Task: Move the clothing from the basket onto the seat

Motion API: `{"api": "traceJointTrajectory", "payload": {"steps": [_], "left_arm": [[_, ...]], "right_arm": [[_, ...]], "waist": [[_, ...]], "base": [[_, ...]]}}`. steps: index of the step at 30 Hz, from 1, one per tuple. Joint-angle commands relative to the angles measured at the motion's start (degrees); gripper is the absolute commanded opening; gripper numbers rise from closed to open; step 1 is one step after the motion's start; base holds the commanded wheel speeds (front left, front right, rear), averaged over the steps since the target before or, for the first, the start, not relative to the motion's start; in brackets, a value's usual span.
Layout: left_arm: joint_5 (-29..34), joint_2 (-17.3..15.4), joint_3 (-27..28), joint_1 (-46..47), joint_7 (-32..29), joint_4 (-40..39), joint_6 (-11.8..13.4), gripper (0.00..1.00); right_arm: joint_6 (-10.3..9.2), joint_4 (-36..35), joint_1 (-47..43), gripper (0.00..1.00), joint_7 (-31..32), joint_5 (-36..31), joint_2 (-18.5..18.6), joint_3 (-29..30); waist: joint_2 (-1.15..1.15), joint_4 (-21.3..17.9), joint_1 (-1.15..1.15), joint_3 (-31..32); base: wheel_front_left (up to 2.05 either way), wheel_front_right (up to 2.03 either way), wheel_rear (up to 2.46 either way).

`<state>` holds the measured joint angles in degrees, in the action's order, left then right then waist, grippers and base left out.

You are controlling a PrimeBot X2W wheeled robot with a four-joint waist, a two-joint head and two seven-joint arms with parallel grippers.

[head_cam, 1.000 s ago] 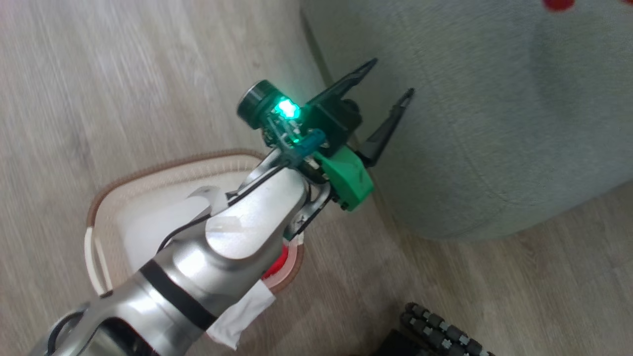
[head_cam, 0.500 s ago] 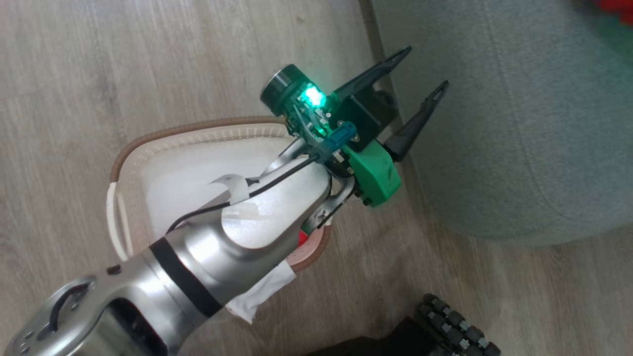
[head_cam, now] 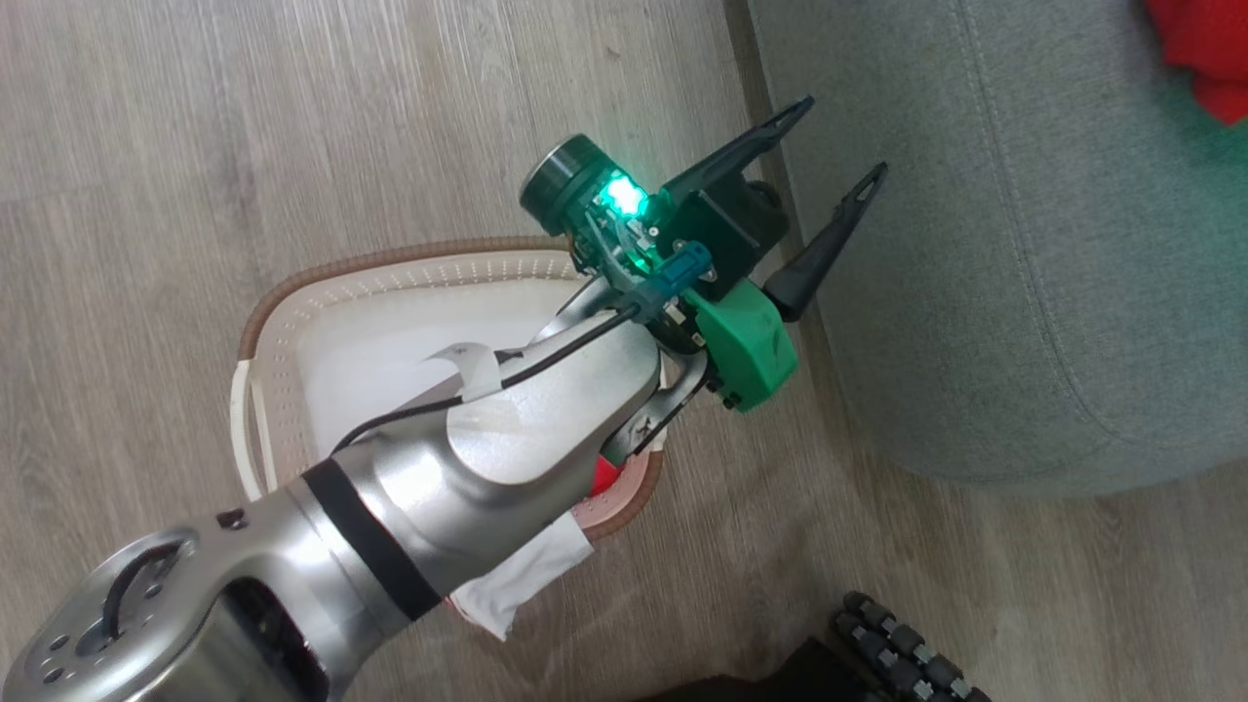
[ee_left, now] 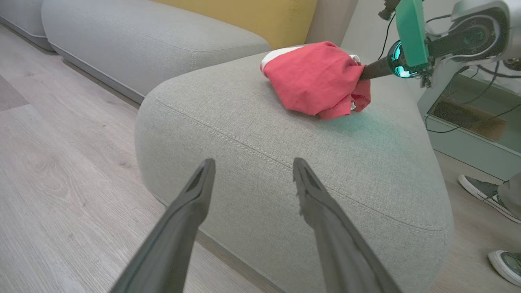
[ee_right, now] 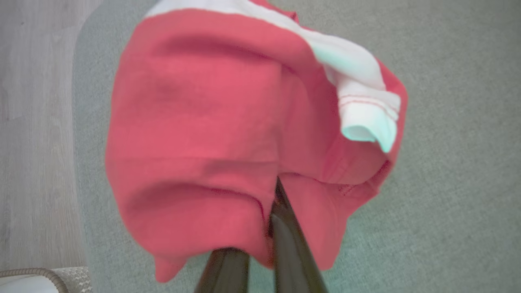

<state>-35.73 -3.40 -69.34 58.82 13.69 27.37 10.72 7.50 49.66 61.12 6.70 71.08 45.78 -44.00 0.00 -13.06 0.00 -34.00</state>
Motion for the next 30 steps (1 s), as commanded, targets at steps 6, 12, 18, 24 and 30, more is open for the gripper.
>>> {"api": "traceJointTrajectory", "payload": {"steps": [6, 12, 18, 24, 30], "left_arm": [[-2.1, 0.5, 0.3, 2.2, 0.9, -0.7, 0.6, 1.0], [-3.6, 0.5, 0.5, 0.9, 1.2, -0.1, 0.4, 1.0], [-3.6, 0.5, 3.5, -2.2, 1.3, -0.6, -0.2, 1.0], [-2.4, -1.2, 7.7, -6.6, 1.3, -2.7, -0.6, 1.0], [-1.1, -3.5, 12.5, -13.0, 1.3, -5.5, -0.7, 1.0]], "right_arm": [[-0.01, 0.6, 0.0, 1.0, 0.3, 2.6, 3.4, -4.6], [-0.01, 0.1, -0.1, 1.0, 0.1, 3.3, 3.4, -9.2], [-0.01, -2.0, -1.4, 1.0, -1.0, 3.4, 4.7, -14.1], [-0.01, -5.7, -1.6, 1.0, -5.6, 3.6, 6.1, -16.5], [-0.01, -9.7, -1.6, 1.0, -15.2, 2.3, 7.0, -18.9]], "waist": [[0.0, -0.4, 0.0, 2.5], [0.0, -0.9, 0.0, 6.6], [0.0, -1.1, 0.0, 12.5], [0.0, -1.2, 0.0, 17.0], [0.0, -0.7, 0.0, 21.9]], "base": [[0.0, 0.0, 0.0], [0.0, 0.0, 0.0], [0.0, 0.0, 0.0], [0.0, 0.0, 0.0], [0.0, 0.0, 0.0]]}}
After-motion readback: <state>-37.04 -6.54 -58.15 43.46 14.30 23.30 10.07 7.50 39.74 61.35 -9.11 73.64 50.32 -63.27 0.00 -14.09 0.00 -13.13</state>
